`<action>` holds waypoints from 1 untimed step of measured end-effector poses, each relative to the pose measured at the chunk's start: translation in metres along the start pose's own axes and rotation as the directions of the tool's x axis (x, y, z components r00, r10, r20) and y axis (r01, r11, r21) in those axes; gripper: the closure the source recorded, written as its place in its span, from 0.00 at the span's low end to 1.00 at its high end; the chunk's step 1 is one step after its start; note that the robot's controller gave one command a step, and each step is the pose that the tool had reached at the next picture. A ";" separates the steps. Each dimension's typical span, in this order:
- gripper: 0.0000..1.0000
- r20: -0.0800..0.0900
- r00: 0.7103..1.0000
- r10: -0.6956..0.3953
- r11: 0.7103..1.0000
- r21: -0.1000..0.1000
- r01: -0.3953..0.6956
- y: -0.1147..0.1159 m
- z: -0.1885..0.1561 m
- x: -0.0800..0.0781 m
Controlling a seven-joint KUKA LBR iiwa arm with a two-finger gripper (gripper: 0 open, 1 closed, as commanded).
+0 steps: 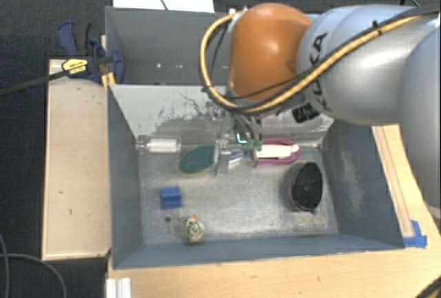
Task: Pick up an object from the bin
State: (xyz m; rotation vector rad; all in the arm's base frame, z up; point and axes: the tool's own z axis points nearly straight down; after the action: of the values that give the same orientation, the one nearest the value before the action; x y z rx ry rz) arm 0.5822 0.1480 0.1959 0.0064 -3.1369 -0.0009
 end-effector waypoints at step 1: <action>0.00 0.009 0.992 -0.126 0.992 0.001 0.126 0.003 0.125 -0.007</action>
Offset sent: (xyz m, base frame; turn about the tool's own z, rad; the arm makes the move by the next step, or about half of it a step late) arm 0.0054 0.0031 -0.1227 -0.1271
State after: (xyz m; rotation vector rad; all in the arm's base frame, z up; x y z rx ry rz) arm 0.5885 0.1511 0.0711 0.2053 -3.1390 -0.0014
